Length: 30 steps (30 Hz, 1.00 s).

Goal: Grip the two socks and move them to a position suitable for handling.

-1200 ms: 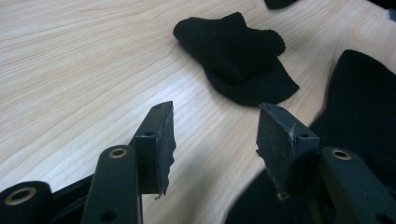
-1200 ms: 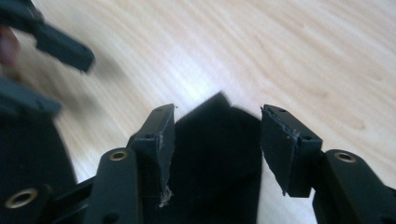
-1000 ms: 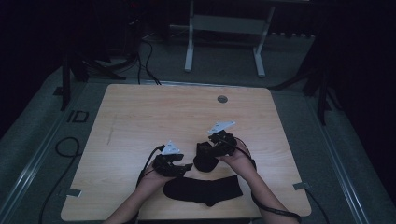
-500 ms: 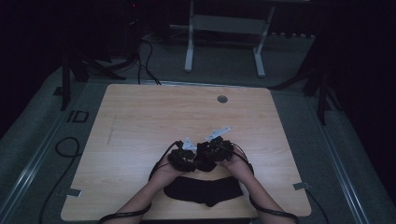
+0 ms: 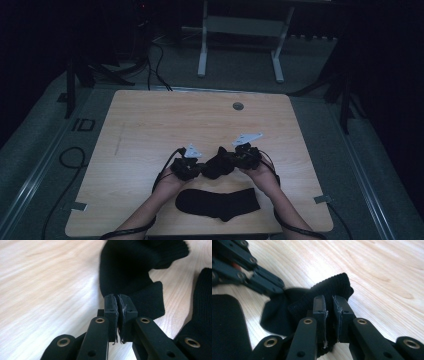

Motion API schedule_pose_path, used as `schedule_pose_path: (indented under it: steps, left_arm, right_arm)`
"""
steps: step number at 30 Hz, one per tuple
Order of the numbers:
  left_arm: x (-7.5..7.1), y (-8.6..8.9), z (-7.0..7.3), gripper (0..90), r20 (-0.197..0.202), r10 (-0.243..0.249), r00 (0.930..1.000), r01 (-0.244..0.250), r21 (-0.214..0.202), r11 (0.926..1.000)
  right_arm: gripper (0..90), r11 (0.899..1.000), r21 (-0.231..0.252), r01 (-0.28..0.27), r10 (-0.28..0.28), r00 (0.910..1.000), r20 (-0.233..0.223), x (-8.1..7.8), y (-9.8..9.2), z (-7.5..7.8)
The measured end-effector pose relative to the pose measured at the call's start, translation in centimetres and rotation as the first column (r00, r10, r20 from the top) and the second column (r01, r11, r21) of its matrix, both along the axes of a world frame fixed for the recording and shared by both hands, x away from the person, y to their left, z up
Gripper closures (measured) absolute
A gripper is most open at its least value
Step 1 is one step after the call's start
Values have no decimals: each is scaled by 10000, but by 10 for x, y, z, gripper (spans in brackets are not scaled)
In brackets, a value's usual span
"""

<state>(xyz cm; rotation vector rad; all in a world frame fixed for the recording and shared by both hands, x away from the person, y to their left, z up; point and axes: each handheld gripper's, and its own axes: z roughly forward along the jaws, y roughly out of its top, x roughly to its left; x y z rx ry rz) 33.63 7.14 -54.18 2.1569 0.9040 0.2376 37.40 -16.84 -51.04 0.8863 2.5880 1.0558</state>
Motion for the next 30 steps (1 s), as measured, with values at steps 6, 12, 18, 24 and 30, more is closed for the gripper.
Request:
schedule_pose_path:
  steps: [6,12,18,24,30]
  left_arm:
    - [-8,27,12,864,192,48,9998,-46,-110,9999]
    - [-14,51,23,864,410,-164,9990,161,93,9998]
    - [-10,68,23,862,168,-473,9987,472,68,9989]
    - [-1,64,9,842,-73,-470,9989,472,267,9985]
    - [0,62,10,707,283,206,9994,-214,299,9993]
  right_arm:
    - [804,9996,237,183,-183,9998,0,-3,-18,9]
    - [811,9987,351,377,-377,9993,6,-6,-37,13]
    - [809,9981,466,394,-377,9986,-381,-7,-48,7]
    - [793,9995,130,288,-277,9963,-810,-5,-45,-12]
    - [585,9975,276,646,-619,9942,-883,-3,-50,-14]
